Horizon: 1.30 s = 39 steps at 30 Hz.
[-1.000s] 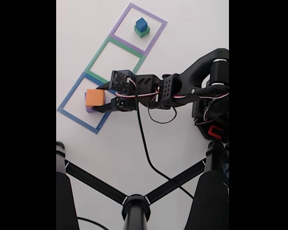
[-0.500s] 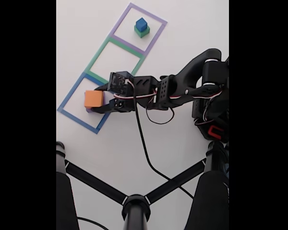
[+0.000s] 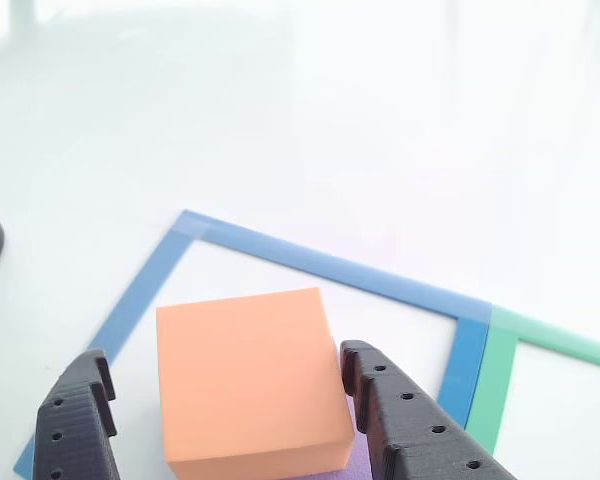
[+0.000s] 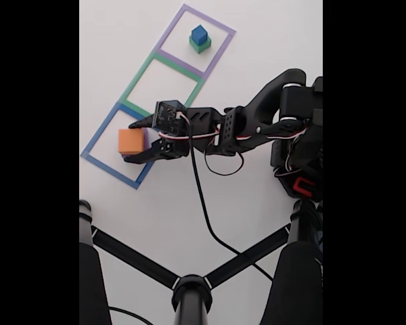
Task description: Tower of hanoi
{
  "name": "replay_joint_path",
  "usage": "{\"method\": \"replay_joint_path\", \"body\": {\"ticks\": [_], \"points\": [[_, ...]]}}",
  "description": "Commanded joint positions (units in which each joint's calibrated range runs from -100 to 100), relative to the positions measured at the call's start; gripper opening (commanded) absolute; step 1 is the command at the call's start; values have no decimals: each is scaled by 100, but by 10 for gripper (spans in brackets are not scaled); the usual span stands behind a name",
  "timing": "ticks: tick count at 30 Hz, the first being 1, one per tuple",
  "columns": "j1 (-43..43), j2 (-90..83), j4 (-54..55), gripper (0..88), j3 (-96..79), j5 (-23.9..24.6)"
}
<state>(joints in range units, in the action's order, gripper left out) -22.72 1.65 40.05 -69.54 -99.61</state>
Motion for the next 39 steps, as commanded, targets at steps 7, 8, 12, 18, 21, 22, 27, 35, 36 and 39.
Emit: {"method": "replay_joint_path", "body": {"ticks": [7, 8, 12, 18, 21, 22, 27, 35, 36, 39], "points": [[118, -846, -456, 285, 143, -39], [125, -1102, -755, 282, 143, -39], [240, -2448, -2730, 229, 352, -39], [606, -4067, -6728, 86, 1670, -39], [896, -4403, -8104, 28, 2406, -39], [1018, -4435, -8558, 13, 2742, -39], [1688, -4387, -10751, 9, 4505, -39], [2924, -3979, -13293, 9, 7231, -39], [3046, -3955, -13454, 9, 7440, -39], [3412, -3923, -13851, 9, 7913, -39]]}}
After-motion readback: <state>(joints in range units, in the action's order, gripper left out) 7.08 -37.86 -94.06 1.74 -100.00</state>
